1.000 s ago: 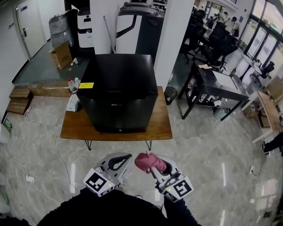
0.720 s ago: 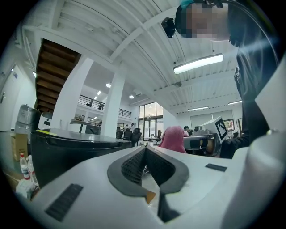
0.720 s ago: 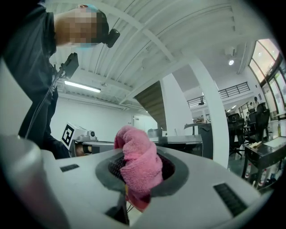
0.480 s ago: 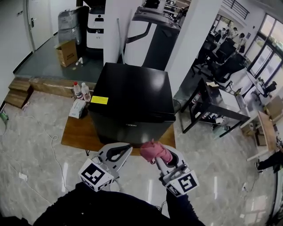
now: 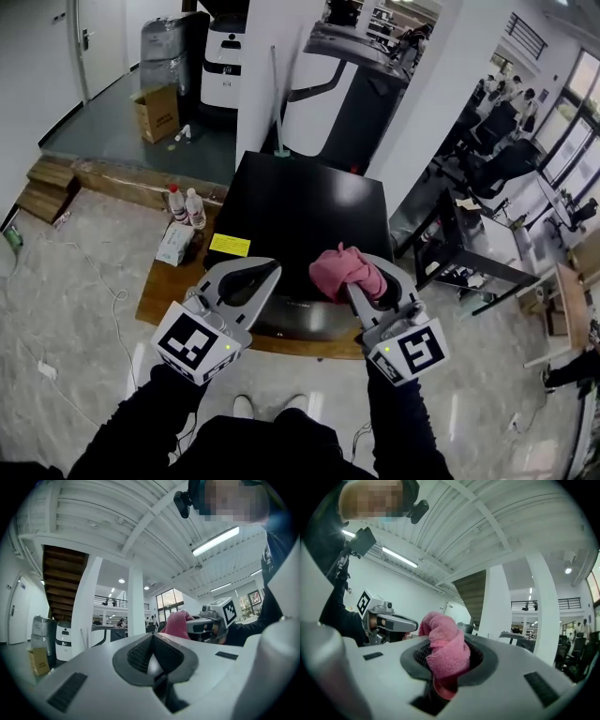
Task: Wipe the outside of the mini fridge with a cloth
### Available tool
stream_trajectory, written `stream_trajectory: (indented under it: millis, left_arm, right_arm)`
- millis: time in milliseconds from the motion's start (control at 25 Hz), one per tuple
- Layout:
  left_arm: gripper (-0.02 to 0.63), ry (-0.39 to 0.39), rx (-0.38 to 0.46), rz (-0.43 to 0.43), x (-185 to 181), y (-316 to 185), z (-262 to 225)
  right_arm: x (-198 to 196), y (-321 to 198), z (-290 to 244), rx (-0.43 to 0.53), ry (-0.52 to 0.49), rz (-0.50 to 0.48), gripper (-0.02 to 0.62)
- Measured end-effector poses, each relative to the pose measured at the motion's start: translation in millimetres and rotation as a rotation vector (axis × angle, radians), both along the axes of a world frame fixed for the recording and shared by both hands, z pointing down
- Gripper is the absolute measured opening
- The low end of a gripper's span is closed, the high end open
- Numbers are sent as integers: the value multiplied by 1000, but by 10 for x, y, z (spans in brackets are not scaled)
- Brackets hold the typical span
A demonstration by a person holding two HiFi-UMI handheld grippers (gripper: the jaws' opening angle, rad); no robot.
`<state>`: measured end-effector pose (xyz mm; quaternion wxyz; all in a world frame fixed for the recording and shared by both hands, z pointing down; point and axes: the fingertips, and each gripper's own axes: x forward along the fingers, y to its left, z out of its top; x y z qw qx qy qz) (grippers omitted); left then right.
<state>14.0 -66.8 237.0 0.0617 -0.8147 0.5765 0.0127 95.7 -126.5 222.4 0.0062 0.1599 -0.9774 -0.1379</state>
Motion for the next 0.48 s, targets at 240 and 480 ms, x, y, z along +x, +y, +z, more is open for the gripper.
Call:
stream_trajectory:
  millis: [240,480]
  left_arm:
    - [6,-10,47,-126,-450,-450,-275]
    - [6,-54,40,-248,-846,-951,-420]
  right_arm:
    - [-526,-771,-166,30,33,-77,91]
    - [-1150,-1329,-228,37,141,-213,91]
